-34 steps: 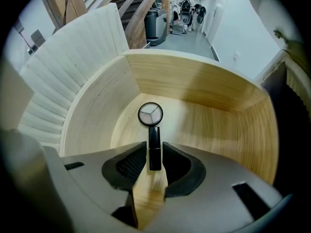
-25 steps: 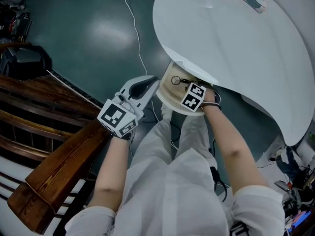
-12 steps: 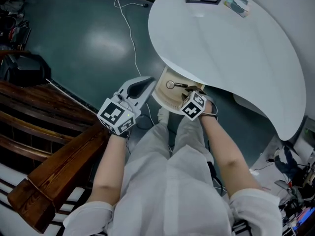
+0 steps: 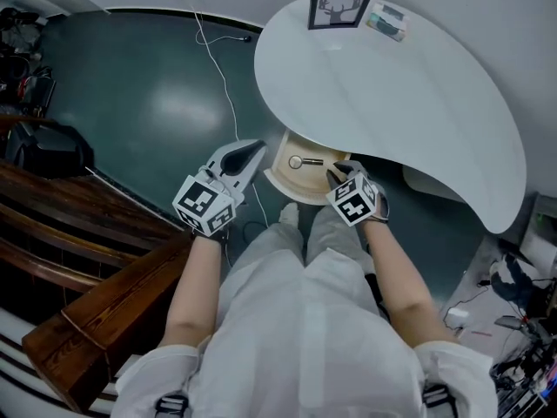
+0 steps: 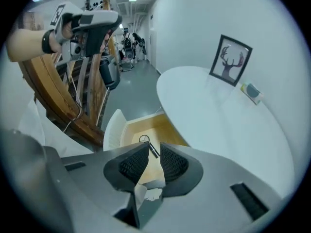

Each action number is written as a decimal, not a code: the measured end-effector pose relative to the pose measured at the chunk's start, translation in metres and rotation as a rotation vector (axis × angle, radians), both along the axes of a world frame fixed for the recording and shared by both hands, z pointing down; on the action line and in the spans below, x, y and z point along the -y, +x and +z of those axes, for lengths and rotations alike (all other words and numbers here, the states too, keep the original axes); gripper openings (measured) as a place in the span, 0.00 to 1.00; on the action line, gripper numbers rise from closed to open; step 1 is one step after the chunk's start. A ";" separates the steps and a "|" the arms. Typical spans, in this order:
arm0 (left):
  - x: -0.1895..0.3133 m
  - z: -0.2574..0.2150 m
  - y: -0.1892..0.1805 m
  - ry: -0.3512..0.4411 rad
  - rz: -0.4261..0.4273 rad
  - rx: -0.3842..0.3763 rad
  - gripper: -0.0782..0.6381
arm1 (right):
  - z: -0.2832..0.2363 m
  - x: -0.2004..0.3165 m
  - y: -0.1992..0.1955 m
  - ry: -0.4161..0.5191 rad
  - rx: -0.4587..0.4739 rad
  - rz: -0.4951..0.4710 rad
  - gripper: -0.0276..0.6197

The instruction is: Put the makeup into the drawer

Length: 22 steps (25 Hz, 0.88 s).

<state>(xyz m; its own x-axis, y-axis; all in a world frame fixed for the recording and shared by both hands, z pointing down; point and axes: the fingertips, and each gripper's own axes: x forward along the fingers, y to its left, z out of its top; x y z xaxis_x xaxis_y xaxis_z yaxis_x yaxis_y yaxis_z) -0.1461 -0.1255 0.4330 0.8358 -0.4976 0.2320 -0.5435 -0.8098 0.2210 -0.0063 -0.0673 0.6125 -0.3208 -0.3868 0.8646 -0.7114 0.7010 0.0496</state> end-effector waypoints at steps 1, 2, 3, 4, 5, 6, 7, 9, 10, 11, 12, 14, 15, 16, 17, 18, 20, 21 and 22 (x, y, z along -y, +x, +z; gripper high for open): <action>0.000 -0.005 -0.001 0.009 -0.001 -0.002 0.14 | -0.012 0.001 0.006 0.026 0.008 0.030 0.15; 0.001 -0.010 -0.002 0.018 -0.003 -0.004 0.14 | -0.023 0.002 0.012 0.055 0.016 0.061 0.13; 0.002 -0.015 -0.003 0.029 -0.006 -0.006 0.14 | -0.036 0.004 0.019 0.085 0.025 0.096 0.12; 0.004 -0.021 -0.004 0.040 -0.009 -0.009 0.14 | -0.048 0.006 0.026 0.113 0.037 0.131 0.11; 0.004 -0.026 -0.005 0.049 -0.013 -0.012 0.14 | -0.060 0.006 0.033 0.138 0.048 0.164 0.11; 0.004 -0.030 -0.007 0.056 -0.018 -0.014 0.14 | -0.072 0.006 0.040 0.163 0.058 0.193 0.11; 0.004 -0.035 -0.009 0.063 -0.024 -0.017 0.14 | -0.084 0.005 0.046 0.189 0.070 0.220 0.10; 0.005 -0.044 -0.011 0.079 -0.035 -0.025 0.14 | -0.109 0.006 0.059 0.251 0.098 0.274 0.10; 0.006 -0.049 -0.012 0.088 -0.039 -0.029 0.14 | -0.122 0.007 0.065 0.286 0.114 0.302 0.09; 0.006 -0.055 -0.013 0.098 -0.044 -0.033 0.14 | -0.135 0.008 0.071 0.322 0.134 0.329 0.09; 0.007 -0.060 -0.013 0.108 -0.048 -0.036 0.14 | -0.148 0.008 0.077 0.360 0.157 0.356 0.09; 0.007 -0.069 -0.015 0.124 -0.058 -0.041 0.14 | -0.175 0.009 0.088 0.443 0.215 0.412 0.09; 0.008 -0.074 -0.016 0.129 -0.067 -0.045 0.14 | -0.190 0.009 0.093 0.487 0.250 0.441 0.08; 0.009 -0.079 -0.018 0.132 -0.078 -0.051 0.14 | -0.205 0.008 0.097 0.530 0.286 0.468 0.08; 0.010 -0.084 -0.020 0.136 -0.090 -0.059 0.14 | -0.220 0.007 0.102 0.570 0.320 0.491 0.08; 0.011 -0.090 -0.021 0.141 -0.100 -0.068 0.14 | -0.233 0.007 0.106 0.608 0.350 0.508 0.08; 0.014 -0.100 -0.024 0.157 -0.112 -0.080 0.14 | -0.257 0.004 0.114 0.673 0.388 0.533 0.08; 0.016 -0.106 -0.024 0.166 -0.114 -0.083 0.14 | -0.266 0.003 0.118 0.699 0.402 0.545 0.08; 0.017 -0.111 -0.025 0.175 -0.115 -0.087 0.14 | -0.275 0.001 0.123 0.721 0.415 0.559 0.08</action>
